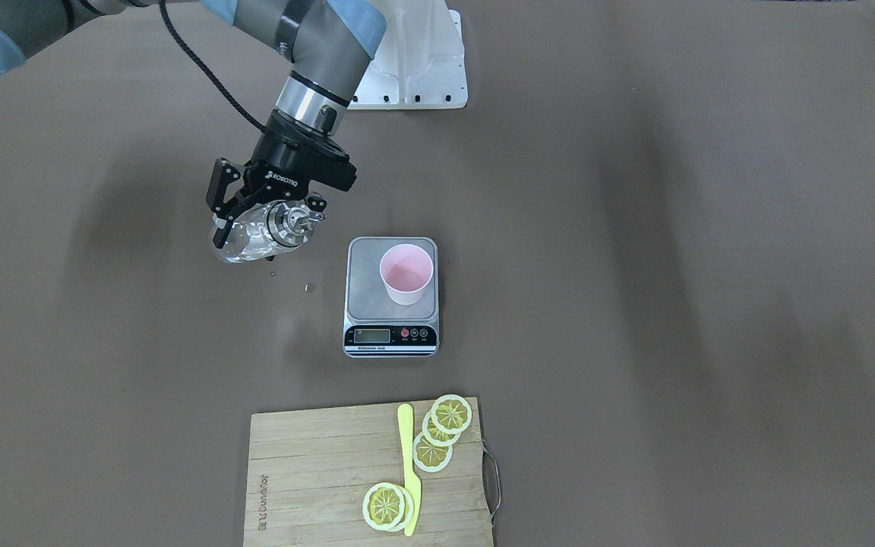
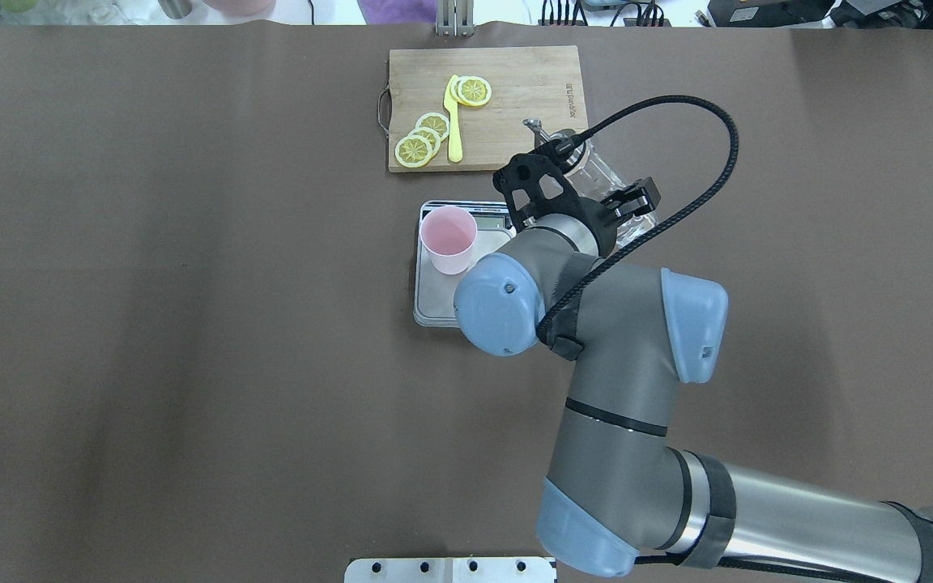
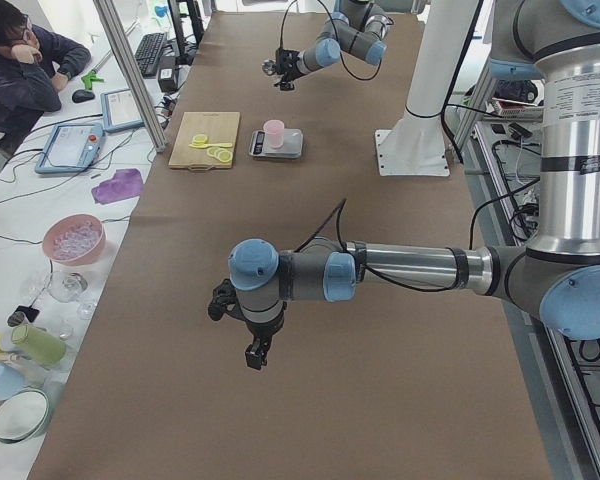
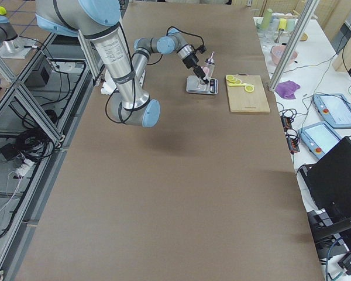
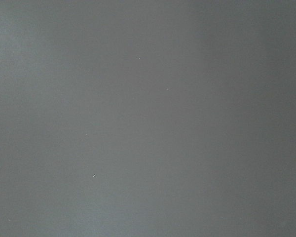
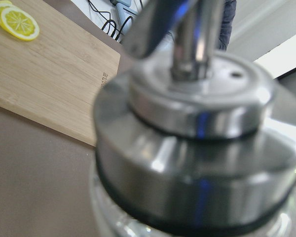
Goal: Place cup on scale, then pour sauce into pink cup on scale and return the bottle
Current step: 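Tilt the glass bottle upright and lift it away from the pink cup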
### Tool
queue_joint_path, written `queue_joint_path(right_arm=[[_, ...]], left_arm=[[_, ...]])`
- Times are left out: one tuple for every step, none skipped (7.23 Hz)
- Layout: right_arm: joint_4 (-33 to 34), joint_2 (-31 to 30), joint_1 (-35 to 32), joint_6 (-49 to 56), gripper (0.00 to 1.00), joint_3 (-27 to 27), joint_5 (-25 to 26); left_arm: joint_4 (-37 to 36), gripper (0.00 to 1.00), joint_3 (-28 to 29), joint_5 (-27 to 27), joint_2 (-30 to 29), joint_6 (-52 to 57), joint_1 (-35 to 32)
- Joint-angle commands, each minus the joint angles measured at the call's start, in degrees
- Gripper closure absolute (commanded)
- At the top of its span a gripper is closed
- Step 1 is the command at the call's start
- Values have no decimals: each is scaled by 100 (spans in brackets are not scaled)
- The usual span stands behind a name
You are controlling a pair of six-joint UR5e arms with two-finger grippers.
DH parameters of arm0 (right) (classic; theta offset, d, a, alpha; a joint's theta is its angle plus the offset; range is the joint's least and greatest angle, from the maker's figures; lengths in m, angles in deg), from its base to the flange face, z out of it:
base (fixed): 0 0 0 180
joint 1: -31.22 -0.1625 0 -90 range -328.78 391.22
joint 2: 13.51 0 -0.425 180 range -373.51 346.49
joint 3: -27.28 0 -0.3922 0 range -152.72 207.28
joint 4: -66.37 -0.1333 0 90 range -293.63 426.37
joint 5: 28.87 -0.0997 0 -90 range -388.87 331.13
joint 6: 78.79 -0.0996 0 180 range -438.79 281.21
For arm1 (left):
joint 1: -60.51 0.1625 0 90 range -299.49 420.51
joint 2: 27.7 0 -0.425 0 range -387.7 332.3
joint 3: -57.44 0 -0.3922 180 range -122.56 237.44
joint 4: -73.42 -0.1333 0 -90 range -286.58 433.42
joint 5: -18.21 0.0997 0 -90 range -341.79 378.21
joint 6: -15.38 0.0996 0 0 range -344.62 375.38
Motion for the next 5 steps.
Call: queue_joint_path(right_arm=[[-1303, -633, -271, 521, 100, -424, -523], [-1752, -922, -385, 620, 100, -556, -647], [-2444, -1282, -499, 786, 100, -671, -831], [-3313, -1738, -588, 814, 100, -672, -963], [-4261, -2239, -658, 832, 100, -654, -1078]], left_arm=[[3, 2, -12, 0, 0, 7, 6], [3, 2, -4, 0, 0, 15, -3], [3, 2, 5, 0, 8, 15, -3], [3, 2, 5, 0, 8, 15, -3], [3, 2, -3, 0, 8, 15, -3]])
